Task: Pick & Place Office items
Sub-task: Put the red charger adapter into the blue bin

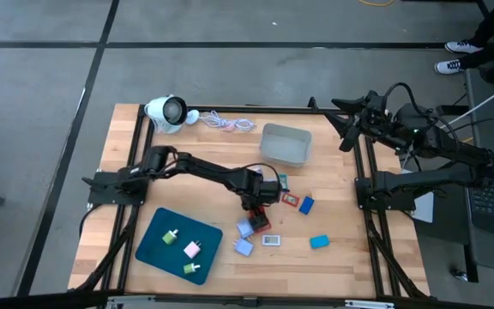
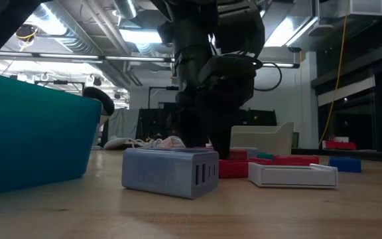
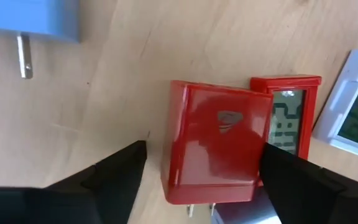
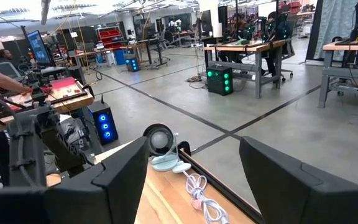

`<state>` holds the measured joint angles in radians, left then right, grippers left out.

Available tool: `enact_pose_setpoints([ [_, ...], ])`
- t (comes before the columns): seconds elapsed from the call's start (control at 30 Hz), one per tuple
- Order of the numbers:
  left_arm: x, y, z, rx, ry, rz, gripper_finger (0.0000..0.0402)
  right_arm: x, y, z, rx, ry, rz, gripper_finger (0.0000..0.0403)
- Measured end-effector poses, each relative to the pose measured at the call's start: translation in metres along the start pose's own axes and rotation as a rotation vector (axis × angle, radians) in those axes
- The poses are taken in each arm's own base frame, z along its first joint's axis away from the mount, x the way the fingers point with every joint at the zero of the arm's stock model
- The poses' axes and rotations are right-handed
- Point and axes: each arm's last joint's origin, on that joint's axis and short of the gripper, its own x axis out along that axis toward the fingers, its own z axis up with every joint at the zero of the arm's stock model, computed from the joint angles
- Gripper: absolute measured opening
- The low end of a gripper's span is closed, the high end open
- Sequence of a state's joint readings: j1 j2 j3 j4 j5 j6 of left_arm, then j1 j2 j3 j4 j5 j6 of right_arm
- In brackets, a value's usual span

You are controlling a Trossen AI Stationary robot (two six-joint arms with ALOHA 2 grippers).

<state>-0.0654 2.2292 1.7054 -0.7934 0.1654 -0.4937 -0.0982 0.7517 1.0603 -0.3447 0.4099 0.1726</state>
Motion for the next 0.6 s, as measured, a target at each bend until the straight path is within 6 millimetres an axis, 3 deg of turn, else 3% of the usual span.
enact_pose_setpoints([
  [0.13,-0.001,0.009,0.004,0.018,0.017,-0.038,0.0206,0.002,0.001,-0.001,-0.002,0.006,-0.002,0.0257],
  [0.27,-0.003,0.017,0.010,0.026,0.009,-0.055,0.0205,0.003,0.001,-0.001,-0.002,0.006,-0.015,0.0257],
  [0.47,-0.008,0.033,0.022,-0.003,0.012,-0.213,0.0205,0.004,0.001,-0.002,-0.003,0.009,-0.018,0.0257],
  [0.6,-0.039,0.042,0.032,0.014,-0.050,-0.345,0.0205,0.004,0.001,-0.002,-0.003,0.008,-0.019,0.0257],
])
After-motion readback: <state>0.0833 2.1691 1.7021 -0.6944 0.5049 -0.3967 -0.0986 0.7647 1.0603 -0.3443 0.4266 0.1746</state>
